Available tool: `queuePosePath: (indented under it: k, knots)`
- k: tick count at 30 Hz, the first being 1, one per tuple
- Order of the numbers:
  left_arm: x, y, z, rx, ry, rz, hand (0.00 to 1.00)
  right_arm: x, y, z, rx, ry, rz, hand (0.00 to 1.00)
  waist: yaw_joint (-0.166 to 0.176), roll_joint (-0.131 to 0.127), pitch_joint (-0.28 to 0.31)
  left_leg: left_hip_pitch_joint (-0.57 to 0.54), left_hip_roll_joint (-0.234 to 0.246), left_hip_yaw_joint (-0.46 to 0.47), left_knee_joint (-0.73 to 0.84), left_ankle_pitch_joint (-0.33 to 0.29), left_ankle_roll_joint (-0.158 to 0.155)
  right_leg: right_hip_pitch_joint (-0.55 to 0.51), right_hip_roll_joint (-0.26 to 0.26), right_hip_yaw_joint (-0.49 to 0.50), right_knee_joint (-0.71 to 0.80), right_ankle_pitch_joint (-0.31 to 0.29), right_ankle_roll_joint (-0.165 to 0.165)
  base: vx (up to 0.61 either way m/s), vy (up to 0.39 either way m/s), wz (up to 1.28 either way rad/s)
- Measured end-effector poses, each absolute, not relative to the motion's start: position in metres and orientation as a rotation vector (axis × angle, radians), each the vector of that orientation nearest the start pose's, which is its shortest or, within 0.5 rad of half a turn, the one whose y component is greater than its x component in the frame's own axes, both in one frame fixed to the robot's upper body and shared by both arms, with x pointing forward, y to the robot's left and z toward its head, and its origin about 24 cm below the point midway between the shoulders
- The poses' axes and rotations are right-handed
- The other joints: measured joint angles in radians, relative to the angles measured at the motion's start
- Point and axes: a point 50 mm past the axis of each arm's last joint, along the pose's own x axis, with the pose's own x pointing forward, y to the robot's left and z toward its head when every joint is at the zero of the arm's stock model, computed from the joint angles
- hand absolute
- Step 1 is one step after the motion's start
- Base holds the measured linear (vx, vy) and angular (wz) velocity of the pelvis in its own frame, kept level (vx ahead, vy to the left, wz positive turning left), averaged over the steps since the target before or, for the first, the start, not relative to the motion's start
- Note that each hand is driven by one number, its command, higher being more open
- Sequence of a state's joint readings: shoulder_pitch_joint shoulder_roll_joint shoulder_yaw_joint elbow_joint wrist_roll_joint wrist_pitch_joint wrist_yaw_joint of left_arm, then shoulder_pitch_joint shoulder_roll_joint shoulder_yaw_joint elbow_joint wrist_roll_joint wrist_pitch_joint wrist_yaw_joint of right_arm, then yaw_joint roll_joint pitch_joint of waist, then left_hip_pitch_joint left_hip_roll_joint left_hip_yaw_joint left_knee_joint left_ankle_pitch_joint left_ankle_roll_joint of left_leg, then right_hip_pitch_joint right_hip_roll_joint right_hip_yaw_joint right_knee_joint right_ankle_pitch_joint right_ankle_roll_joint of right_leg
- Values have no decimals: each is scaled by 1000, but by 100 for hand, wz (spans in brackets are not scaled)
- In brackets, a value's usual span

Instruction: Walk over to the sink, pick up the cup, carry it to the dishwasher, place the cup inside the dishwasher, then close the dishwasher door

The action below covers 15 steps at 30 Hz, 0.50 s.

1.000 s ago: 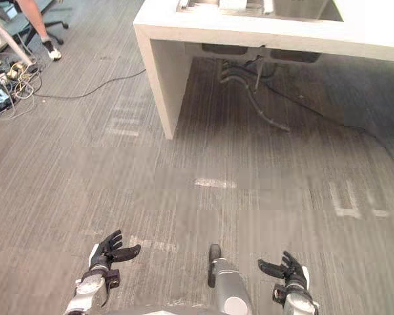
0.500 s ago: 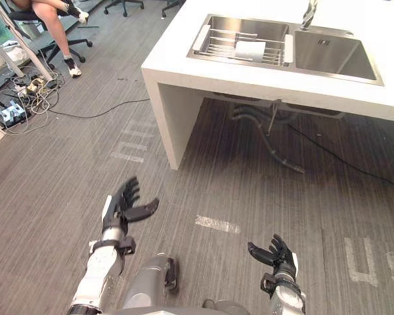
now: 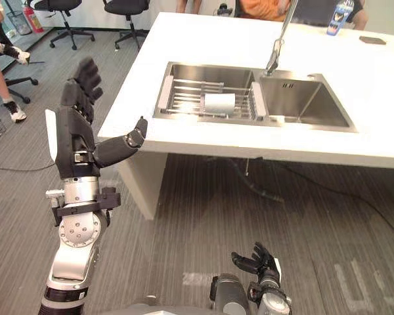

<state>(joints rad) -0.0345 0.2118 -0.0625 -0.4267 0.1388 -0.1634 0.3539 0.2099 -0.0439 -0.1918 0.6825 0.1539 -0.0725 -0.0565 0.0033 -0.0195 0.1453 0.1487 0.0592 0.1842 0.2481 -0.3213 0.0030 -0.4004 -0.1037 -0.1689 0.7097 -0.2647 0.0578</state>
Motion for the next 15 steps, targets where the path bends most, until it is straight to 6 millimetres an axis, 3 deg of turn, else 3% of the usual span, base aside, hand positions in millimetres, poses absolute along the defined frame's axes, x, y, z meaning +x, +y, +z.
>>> queuePosePath:
  k: [1, 2, 3, 4, 5, 6, 7, 8, 10, 11, 12, 14, 15]
  knots:
    - [233, 166, 164, 238, -668, 230, 90, 113, -215, -129, 127, 806, -387, 90, -12, -17, -12, 20, 1, -7, -2, -14, -25, -1, 13, 9, -159, 58, -13, 499, -224, 43]
    - [237, 167, 161, 267, -656, 227, 90, 108, -219, -132, 116, 833, -388, 90, -24, -15, -16, 41, 5, -33, 1, -27, -47, 14, 23, 6, -192, 169, -117, 435, -191, 29]
    - [239, 167, 156, 278, -633, 227, 90, 105, -224, -134, 101, 853, -392, 90, -27, 14, -19, 51, 26, -47, 2, -31, -54, 28, 45, -8, -192, 166, -124, 439, -183, 5]
    - [245, 167, 153, 315, -610, 211, 90, 104, -230, -136, 92, 867, -400, 90, -23, 38, -32, 54, 57, -69, 0, -11, -63, 34, 68, -19, -176, 143, -151, 520, -238, 0]
    - [254, 164, 154, 340, -611, 178, 90, 102, -232, -137, 107, 873, -417, 90, -27, 40, -33, 64, 68, -91, 7, 23, -78, 48, 74, -34, -157, 116, -172, 495, -247, 9]
    - [257, 162, 155, 351, -610, 160, 90, 100, -231, -137, 112, 877, -422, 90, -30, 40, -33, 63, 74, -100, 29, 38, -86, 66, 82, -42, -163, 109, -182, 541, -317, 26]
    - [261, 156, 156, 363, -611, 123, 90, 97, -231, -138, 112, 884, -421, 90, -37, 39, -33, 32, 95, -125, 146, 68, -99, 122, 100, -55, -196, 97, -189, 513, -297, 22]
    - [262, 150, 157, 369, -619, 79, 90, 94, -233, -138, 112, 888, -422, 90, -40, 42, -29, -50, 113, -168, 381, 130, -111, 205, 124, -54, -262, 86, -191, 421, -246, 10]
    - [262, 142, 160, 385, -636, 25, 90, 94, -234, -137, 113, 884, -422, 90, -25, 47, -28, -183, 151, -170, 667, 124, -105, 302, 156, -35, -341, 82, -193, 267, -131, -22]
    - [262, 139, 162, 391, -647, 8, 90, 95, -235, -137, 112, 880, -423, 90, -21, 50, -29, -227, 161, -164, 719, 114, -97, 323, 163, -32, -358, 80, -196, 272, -129, -32]
    - [261, 134, 167, 409, -678, -16, 90, 97, -236, -135, 112, 865, -426, 90, -17, 50, -29, -295, 178, -145, 748, 89, -92, 352, 170, -25, -383, 75, -203, 163, -62, -26]
    - [258, 128, 176, 420, -727, -30, 90, 100, -237, -132, 115, 847, -428, 90, -2, 50, -29, -357, 184, -113, 661, 47, -77, 381, 173, -1, -405, 65, -203, 156, -24, -32]
    - [259, 124, 182, 440, -761, -42, 90, 98, -238, -131, 111, 840, -431, 90, 12, 45, -28, -368, 172, -87, 517, 36, -73, 393, 171, 15, -413, 59, -198, 180, 36, -25]
